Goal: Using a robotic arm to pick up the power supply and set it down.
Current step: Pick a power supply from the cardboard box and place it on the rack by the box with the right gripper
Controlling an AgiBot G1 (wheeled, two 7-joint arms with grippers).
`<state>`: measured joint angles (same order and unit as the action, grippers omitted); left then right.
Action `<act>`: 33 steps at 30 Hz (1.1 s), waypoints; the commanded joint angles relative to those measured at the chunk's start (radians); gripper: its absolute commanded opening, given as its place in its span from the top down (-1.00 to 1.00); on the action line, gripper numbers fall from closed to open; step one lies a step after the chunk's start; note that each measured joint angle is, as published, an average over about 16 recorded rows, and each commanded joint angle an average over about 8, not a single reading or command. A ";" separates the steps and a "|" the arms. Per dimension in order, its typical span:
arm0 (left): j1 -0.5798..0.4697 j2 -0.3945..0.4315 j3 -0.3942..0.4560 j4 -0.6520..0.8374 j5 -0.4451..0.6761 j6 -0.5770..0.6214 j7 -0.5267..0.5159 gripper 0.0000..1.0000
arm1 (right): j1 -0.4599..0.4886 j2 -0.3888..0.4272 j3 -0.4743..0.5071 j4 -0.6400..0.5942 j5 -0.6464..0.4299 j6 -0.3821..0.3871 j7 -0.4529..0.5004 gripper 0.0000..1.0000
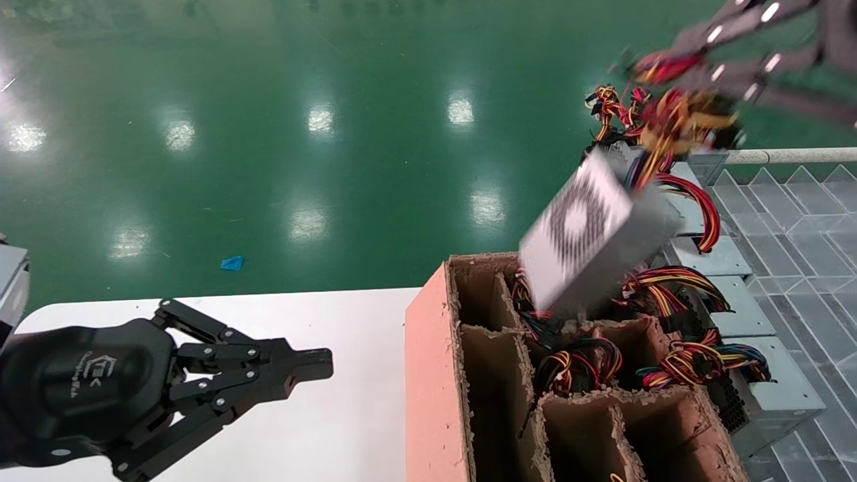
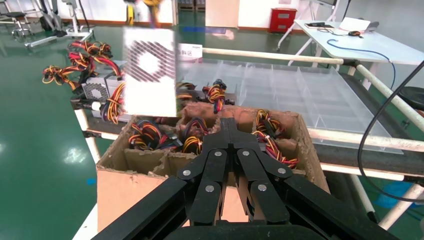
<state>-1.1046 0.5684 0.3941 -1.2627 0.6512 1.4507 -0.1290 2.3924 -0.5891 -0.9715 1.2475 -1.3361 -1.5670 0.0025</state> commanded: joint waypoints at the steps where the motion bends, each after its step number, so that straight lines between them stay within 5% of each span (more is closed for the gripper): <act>1: 0.000 0.000 0.000 0.000 0.000 0.000 0.000 1.00 | 0.044 -0.007 -0.015 -0.016 -0.047 0.005 -0.009 1.00; 11: 0.000 0.000 0.000 0.000 0.000 0.000 0.000 1.00 | 0.135 -0.086 -0.068 -0.437 -0.210 0.018 -0.235 1.00; 24: 0.000 0.000 0.000 0.000 0.000 0.000 0.000 1.00 | 0.221 -0.156 -0.042 -0.909 -0.184 0.045 -0.523 1.00; 33: 0.000 0.000 0.000 0.000 0.000 0.000 0.000 1.00 | 0.252 -0.216 -0.012 -1.070 -0.162 0.208 -0.650 1.00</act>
<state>-1.1046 0.5683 0.3943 -1.2627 0.6511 1.4507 -0.1289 2.6376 -0.7978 -0.9926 0.1820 -1.5093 -1.3713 -0.6362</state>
